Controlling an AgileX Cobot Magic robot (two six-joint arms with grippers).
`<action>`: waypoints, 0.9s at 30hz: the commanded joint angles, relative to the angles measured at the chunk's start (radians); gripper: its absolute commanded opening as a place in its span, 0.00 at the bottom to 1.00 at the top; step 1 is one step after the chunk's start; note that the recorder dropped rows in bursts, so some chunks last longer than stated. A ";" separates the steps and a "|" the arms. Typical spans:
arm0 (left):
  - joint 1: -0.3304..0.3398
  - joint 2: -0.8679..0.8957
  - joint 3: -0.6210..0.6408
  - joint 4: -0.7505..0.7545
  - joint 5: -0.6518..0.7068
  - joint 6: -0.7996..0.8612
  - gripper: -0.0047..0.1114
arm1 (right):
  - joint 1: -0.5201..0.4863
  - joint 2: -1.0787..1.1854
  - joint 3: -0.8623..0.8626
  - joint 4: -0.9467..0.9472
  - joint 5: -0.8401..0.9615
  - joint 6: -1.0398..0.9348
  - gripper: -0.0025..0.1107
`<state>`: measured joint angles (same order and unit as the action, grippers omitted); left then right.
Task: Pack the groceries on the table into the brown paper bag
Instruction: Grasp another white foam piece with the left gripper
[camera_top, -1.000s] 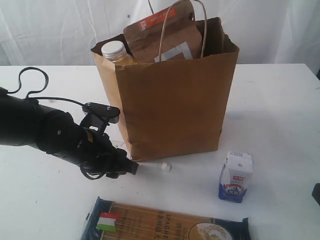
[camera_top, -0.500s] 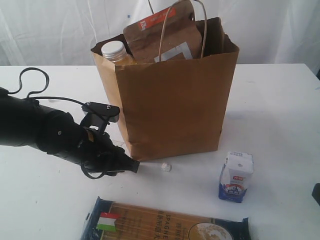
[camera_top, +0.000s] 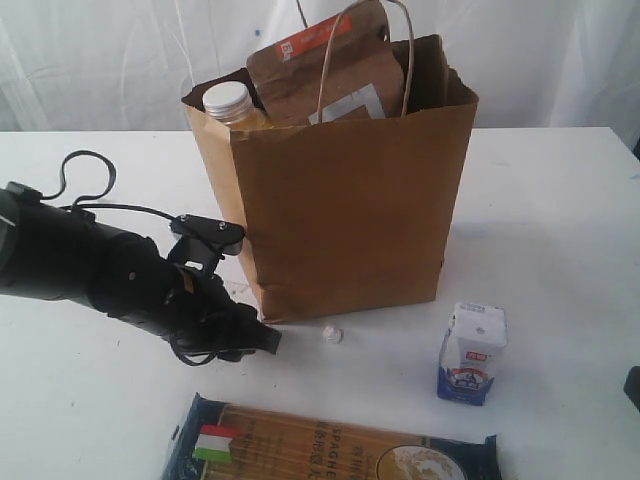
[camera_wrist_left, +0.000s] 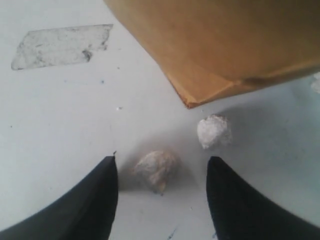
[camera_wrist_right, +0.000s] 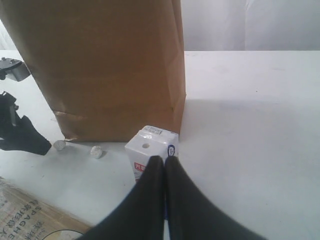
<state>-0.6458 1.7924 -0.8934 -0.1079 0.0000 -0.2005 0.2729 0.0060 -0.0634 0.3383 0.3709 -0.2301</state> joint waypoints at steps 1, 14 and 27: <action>-0.002 0.012 0.002 -0.005 0.008 -0.010 0.53 | -0.004 -0.006 0.005 0.001 -0.005 -0.001 0.02; -0.002 -0.002 0.002 0.020 0.152 0.022 0.04 | -0.004 -0.006 0.005 0.001 -0.005 -0.001 0.02; -0.002 -0.332 0.002 0.034 0.373 0.051 0.04 | -0.004 -0.006 0.005 0.001 -0.005 -0.001 0.02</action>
<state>-0.6458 1.5501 -0.8974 -0.0782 0.3136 -0.1531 0.2729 0.0060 -0.0634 0.3383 0.3709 -0.2301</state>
